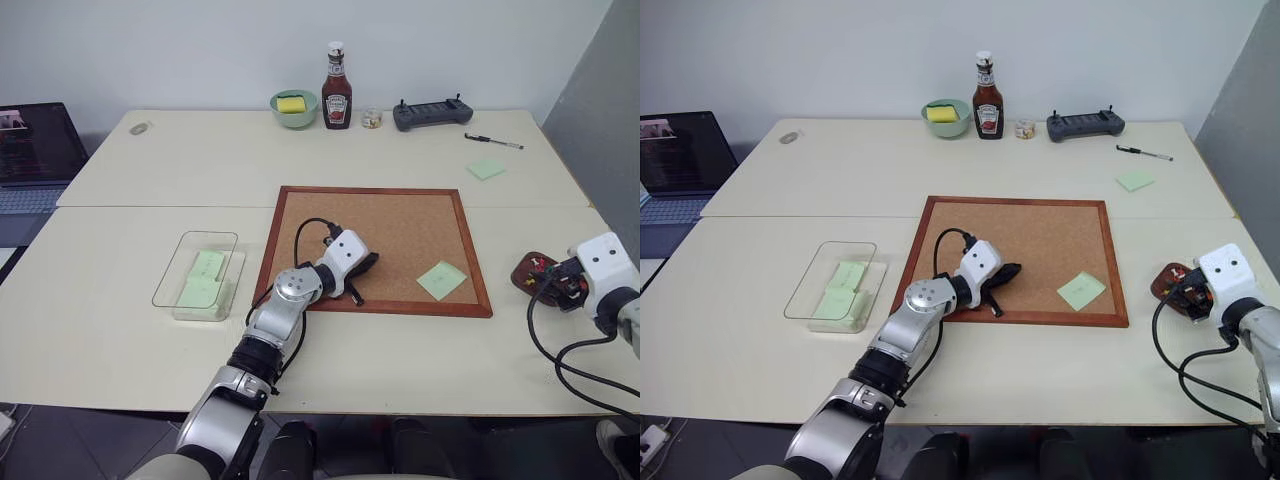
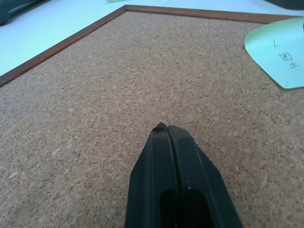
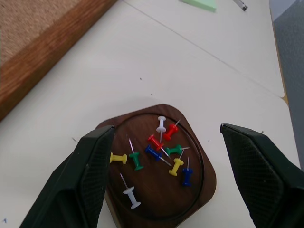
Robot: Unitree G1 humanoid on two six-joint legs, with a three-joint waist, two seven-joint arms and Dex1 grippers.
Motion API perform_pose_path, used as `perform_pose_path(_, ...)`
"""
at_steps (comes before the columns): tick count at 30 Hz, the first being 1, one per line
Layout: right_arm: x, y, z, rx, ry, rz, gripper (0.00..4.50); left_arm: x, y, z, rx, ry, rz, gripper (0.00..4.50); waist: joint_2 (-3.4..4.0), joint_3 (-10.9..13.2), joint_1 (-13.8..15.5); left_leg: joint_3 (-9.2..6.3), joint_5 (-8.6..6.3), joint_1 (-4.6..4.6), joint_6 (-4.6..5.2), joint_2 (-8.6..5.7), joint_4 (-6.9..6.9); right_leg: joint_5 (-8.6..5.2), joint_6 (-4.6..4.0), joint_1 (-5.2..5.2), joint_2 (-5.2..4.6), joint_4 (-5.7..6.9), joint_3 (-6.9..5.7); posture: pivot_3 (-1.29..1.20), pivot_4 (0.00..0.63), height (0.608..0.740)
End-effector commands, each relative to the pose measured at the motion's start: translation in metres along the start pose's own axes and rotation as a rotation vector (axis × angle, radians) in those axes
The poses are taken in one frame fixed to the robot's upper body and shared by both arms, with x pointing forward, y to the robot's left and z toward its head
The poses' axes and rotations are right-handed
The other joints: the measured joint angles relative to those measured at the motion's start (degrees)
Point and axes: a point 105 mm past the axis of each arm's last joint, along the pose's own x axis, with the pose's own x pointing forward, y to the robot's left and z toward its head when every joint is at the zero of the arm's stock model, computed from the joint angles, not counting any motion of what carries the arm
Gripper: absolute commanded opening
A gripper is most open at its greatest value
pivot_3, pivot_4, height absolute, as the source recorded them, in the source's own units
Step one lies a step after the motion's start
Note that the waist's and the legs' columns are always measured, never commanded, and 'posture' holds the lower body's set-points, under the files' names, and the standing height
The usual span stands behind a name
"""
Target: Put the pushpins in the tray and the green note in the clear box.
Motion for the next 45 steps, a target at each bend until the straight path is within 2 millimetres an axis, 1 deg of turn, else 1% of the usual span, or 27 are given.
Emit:
perform_pose_path(1,-0.008,-0.012,0.018,-0.034,-0.057,-0.023,3.77,0.001,-0.003,-0.016,-0.039,0.055,0.002,0.00,-0.01,0.01,0.00,0.00,0.00,0.00,0.00,0.00,0.00,0.00,0.00,0.00,0.00,0.00,0.00,0.00,0.150,0.740)
perform_pose_path(4,-0.009,-0.008,0.021,-0.036,-0.073,0.009,3.77,0.001,-0.002,-0.014,-0.036,0.052,0.005,0.00,-0.02,0.01,0.00,0.00,0.00,0.01,0.00,0.00,0.01,0.01,0.01,0.00,0.00,0.00,0.00,0.00,0.150,0.740)
perform_pose_path(6,-0.011,0.001,0.024,-0.021,-0.095,0.072,3.82,-0.001,0.000,-0.011,-0.039,0.043,0.004,0.37,-0.02,0.01,0.00,0.01,0.00,0.00,0.00,0.00,0.01,0.01,0.01,0.00,0.00,0.00,0.01,0.00,0.150,0.740)
perform_pose_path(8,-0.013,0.014,0.027,-0.002,-0.115,0.149,3.82,-0.002,0.004,-0.005,-0.043,0.028,0.002,0.50,-0.02,0.01,0.00,0.00,0.00,0.01,0.00,0.00,0.01,0.01,0.02,0.00,0.00,0.00,0.00,0.00,0.150,0.740)
perform_pose_path(9,-0.014,0.020,0.028,0.005,-0.122,0.181,3.82,-0.003,0.005,-0.002,-0.042,0.021,0.000,0.77,-0.03,0.02,0.00,0.00,0.00,0.00,0.00,0.01,0.01,0.01,0.02,0.00,0.00,0.00,0.00,0.00,0.150,0.740)
perform_pose_path(12,-0.014,0.033,0.029,0.031,-0.146,0.239,3.82,-0.005,0.009,0.008,-0.036,0.000,-0.017,1.29,-0.11,0.07,-0.14,0.00,0.00,-0.01,0.00,0.01,0.01,0.01,0.03,-0.01,0.01,0.00,0.00,0.00,0.150,0.740)
perform_pose_path(14,-0.011,0.041,0.031,0.056,-0.165,0.269,3.82,-0.007,0.011,0.016,-0.026,-0.016,-0.027,1.73,-0.16,0.10,-0.20,0.00,0.00,-0.02,0.00,0.03,0.01,0.01,0.02,-0.03,0.02,0.00,0.00,0.00,0.150,0.740)
perform_pose_path(15,-0.009,0.046,0.032,0.064,-0.174,0.283,3.82,-0.007,0.011,0.019,-0.023,-0.023,-0.033,1.81,-0.17,0.11,-0.23,0.00,0.00,-0.03,0.00,0.03,0.00,0.01,0.01,-0.05,0.02,0.01,0.00,0.00,0.150,0.740)
perform_pose_path(16,-0.008,0.049,0.033,0.071,-0.182,0.293,3.82,-0.008,0.011,0.022,-0.019,-0.029,-0.039,2.06,-0.18,0.12,-0.26,-0.01,0.00,-0.06,0.00,0.05,-0.01,0.03,-0.01,-0.10,0.04,0.01,-0.01,0.00,0.150,0.740)
perform_pose_path(19,-0.002,0.058,0.034,0.090,-0.195,0.320,3.82,-0.012,0.012,0.031,-0.005,-0.043,-0.058,2.57,-0.20,0.15,-0.41,0.02,0.00,-0.14,0.00,0.05,-0.03,0.04,-0.04,-0.20,0.04,0.01,0.01,0.00,0.150,0.740)
perform_pose_path(20,-0.001,0.059,0.034,0.091,-0.196,0.325,3.82,-0.012,0.012,0.032,-0.002,-0.044,-0.064,2.81,-0.21,0.16,-0.40,0.03,0.00,-0.20,0.00,0.05,-0.03,0.04,-0.04,-0.26,0.04,0.01,0.02,0.00,0.150,0.740)
perform_pose_path(24,0.008,0.072,0.038,0.140,-0.234,0.368,3.82,-0.024,0.023,0.050,0.034,-0.099,-0.047,3.47,-0.38,0.26,-0.44,0.02,0.00,-0.19,0.00,0.09,-0.03,0.04,-0.04,-0.27,0.06,0.01,0.01,0.00,0.150,0.740)
perform_pose_path(28,0.017,0.080,0.043,0.172,-0.251,0.400,3.82,-0.038,0.025,0.066,0.024,-0.155,-0.071,3.47,-0.42,0.31,-0.46,0.04,0.00,-0.21,0.00,0.08,-0.03,0.04,-0.05,-0.29,0.05,0.02,0.03,0.00,0.150,0.740)
perform_pose_path(31,0.027,0.085,0.041,0.196,-0.242,0.422,3.82,-0.055,0.019,0.071,0.029,-0.161,-0.129,3.47,-0.43,0.32,-0.45,0.03,0.00,-0.20,0.00,0.09,-0.03,0.04,-0.05,-0.29,0.06,0.03,0.02,0.00,0.150,0.740)
perform_pose_path(34,0.036,0.090,0.037,0.207,-0.231,0.457,3.82,-0.071,0.011,0.065,0.029,-0.122,-0.167,3.47,-0.43,0.32,-0.46,0.05,0.00,-0.19,0.00,0.10,-0.06,0.04,-0.07,-0.30,0.05,0.02,0.05,0.00,0.150,0.740)
perform_pose_path(39,0.047,0.097,0.030,0.213,-0.219,0.509,3.82,-0.086,0.002,0.055,0.017,-0.076,-0.170,3.47,-0.46,0.36,-0.46,0.04,0.00,-0.19,0.00,0.10,-0.05,0.04,-0.08,-0.30,0.05,0.03,0.05,0.00,0.150,0.740)
perform_pose_path(41,0.051,0.097,0.029,0.208,-0.220,0.514,3.46,-0.088,0.001,0.053,0.019,-0.063,-0.159,3.55,-0.48,0.38,-0.45,0.06,0.00,-0.19,0.01,0.09,-0.03,0.04,-0.08,-0.29,0.04,0.03,0.06,0.00,0.150,0.740)
perform_pose_path(42,0.052,0.097,0.029,0.204,-0.222,0.523,3.36,-0.089,0.000,0.051,0.023,-0.057,-0.156,3.55,-0.50,0.40,-0.43,0.06,0.00,-0.18,0.01,0.09,-0.03,0.04,-0.08,-0.28,0.04,0.03,0.07,0.00,0.150,0.740)
perform_pose_path(45,0.053,0.099,0.030,0.190,-0.230,0.548,2.69,-0.090,-0.003,0.050,0.023,-0.050,-0.152,3.55,-0.52,0.41,-0.44,0.05,0.00,-0.18,0.00,0.10,-0.04,0.04,-0.08,-0.29,0.05,0.03,0.05,0.00,0.150,0.740)
